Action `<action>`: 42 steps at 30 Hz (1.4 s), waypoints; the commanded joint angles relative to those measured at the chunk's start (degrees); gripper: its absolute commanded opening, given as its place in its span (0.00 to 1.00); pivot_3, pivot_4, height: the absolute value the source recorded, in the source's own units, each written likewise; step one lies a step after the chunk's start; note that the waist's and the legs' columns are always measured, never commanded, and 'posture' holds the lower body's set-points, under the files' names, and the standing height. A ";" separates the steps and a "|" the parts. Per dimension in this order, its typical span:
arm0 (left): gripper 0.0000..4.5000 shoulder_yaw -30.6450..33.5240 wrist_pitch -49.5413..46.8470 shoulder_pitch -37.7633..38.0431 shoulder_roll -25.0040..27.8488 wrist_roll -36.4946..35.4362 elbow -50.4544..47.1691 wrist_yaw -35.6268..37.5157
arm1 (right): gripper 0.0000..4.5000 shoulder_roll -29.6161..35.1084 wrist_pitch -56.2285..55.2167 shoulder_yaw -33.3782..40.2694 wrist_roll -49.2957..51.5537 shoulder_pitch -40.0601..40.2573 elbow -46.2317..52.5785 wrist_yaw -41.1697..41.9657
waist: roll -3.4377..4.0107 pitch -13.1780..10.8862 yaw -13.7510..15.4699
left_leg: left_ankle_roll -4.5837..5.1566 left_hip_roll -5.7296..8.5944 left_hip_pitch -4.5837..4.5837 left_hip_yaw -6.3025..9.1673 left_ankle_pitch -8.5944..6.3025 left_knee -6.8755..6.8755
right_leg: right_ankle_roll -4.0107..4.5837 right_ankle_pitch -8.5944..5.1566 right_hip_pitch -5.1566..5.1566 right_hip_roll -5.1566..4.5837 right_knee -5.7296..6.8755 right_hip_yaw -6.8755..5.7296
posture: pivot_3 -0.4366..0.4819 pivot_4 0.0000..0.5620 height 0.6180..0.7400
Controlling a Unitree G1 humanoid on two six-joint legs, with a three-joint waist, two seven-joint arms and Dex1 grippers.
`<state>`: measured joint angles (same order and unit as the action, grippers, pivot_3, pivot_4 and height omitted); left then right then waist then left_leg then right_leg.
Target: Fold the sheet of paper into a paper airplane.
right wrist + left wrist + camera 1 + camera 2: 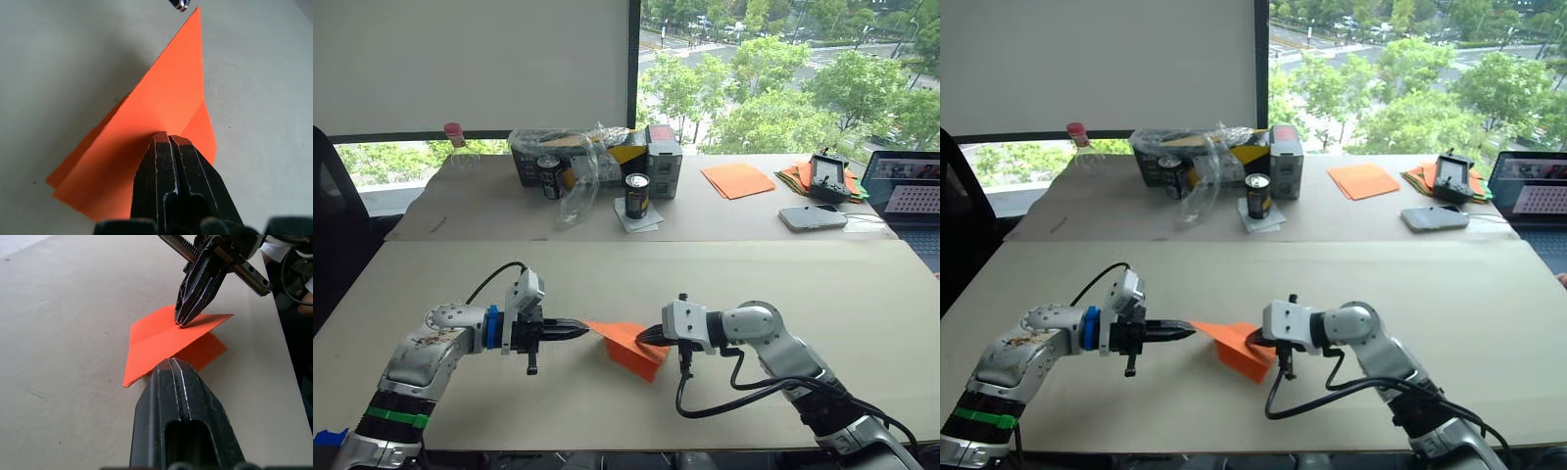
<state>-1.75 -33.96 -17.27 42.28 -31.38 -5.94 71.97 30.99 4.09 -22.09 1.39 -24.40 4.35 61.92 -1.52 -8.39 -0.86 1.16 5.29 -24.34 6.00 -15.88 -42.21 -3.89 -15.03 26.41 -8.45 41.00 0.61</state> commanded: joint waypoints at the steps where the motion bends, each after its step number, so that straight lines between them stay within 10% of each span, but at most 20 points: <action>1: 0.00 3.57 -5.70 -2.06 2.50 -6.48 -2.80 2.56 | 0.00 -0.23 1.70 -0.55 1.15 1.44 2.78 0.55 | 0.00 0.00 -0.01 | 0.00 0.00 0.00 0.00 0.00 0.01 | 0.00 0.00 0.00 0.01 0.00 0.00 | 0.48 0.27 0.43; 23: 0.00 -19.39 20.70 -7.29 -6.64 22.70 13.43 0.03 | 0.00 4.10 17.43 4.14 5.45 9.48 17.62 -1.69 | -0.01 0.01 0.36 | 0.00 0.02 0.06 0.00 0.00 -0.01 | -0.01 -0.01 -0.14 -0.03 -0.05 -0.01 | 0.48 0.27 0.43; 42: 0.00 -17.50 17.64 -11.12 -8.18 19.70 17.04 5.18 | 0.00 6.69 29.10 -1.33 6.47 14.75 27.75 -8.18 | -0.04 0.04 0.39 | 0.02 0.00 0.10 0.07 0.00 -0.02 | -0.08 -0.01 -0.25 -0.03 -0.10 -0.10 | 0.48 0.27 0.43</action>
<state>-19.05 -15.23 -28.58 33.82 -12.11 10.43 76.72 37.81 32.29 -22.70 7.94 -9.20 30.38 54.32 -1.55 -8.35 -0.46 1.19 5.29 -24.24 6.07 -15.88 -42.23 -3.98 -15.05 26.16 -8.47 40.89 0.51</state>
